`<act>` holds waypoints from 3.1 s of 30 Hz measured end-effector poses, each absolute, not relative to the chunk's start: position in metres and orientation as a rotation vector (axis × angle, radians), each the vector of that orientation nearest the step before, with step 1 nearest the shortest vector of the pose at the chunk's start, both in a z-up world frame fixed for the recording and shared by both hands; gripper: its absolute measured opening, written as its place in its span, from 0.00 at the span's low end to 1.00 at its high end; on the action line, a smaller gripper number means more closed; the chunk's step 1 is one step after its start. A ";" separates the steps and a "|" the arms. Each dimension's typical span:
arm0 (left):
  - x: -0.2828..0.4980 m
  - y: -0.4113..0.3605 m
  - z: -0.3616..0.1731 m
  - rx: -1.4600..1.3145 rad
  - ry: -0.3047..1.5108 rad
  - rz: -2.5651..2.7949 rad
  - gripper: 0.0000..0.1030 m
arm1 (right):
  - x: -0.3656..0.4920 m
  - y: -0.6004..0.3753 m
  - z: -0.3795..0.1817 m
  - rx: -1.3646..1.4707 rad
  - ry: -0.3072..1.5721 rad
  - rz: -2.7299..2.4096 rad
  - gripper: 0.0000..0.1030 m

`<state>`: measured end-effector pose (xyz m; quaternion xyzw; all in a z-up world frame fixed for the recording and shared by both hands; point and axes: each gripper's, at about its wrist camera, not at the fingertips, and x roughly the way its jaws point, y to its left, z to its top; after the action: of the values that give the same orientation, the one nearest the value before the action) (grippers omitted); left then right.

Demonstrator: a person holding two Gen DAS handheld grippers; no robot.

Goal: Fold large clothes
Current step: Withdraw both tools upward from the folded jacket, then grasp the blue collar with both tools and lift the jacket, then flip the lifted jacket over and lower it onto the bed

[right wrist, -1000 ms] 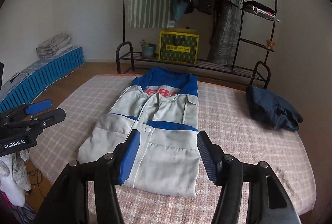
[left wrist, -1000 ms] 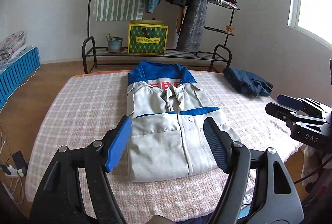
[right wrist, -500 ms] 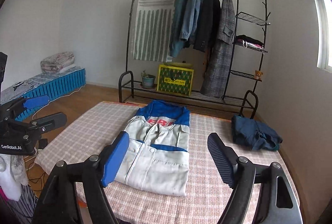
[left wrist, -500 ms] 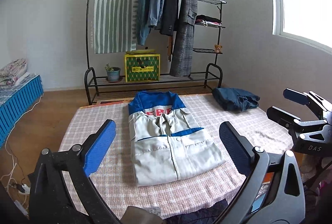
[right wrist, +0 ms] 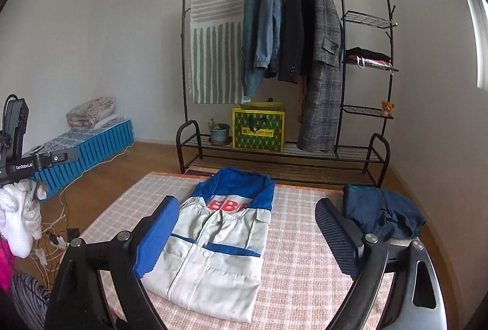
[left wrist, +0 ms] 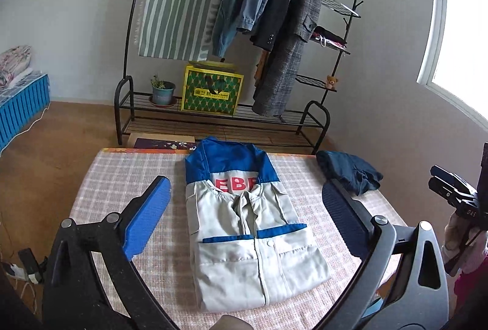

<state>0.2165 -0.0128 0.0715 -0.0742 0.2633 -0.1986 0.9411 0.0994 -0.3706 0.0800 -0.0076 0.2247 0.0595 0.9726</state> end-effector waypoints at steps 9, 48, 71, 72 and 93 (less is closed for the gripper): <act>0.383 -0.033 0.022 -0.135 0.676 -0.436 0.87 | 0.253 -0.420 0.056 0.113 0.594 0.193 0.82; 0.717 -0.121 -0.193 -0.172 0.927 -0.515 0.05 | 0.647 -0.408 -0.190 0.209 0.849 0.330 0.01; 0.435 -0.071 -0.040 -0.162 0.746 -0.556 0.03 | 0.391 -0.367 -0.021 0.124 0.700 0.394 0.00; 0.422 -0.070 -0.039 -0.158 0.747 -0.556 0.03 | 0.379 -0.368 -0.020 0.126 0.702 0.397 0.00; 0.197 -0.069 -0.153 -0.019 0.858 -0.498 0.03 | 0.161 -0.358 -0.128 0.023 0.876 0.411 0.00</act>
<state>0.1966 -0.0687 -0.1526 -0.0089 0.4118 -0.2388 0.8794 0.1610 -0.3580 -0.1280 0.0109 0.4209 0.1974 0.8853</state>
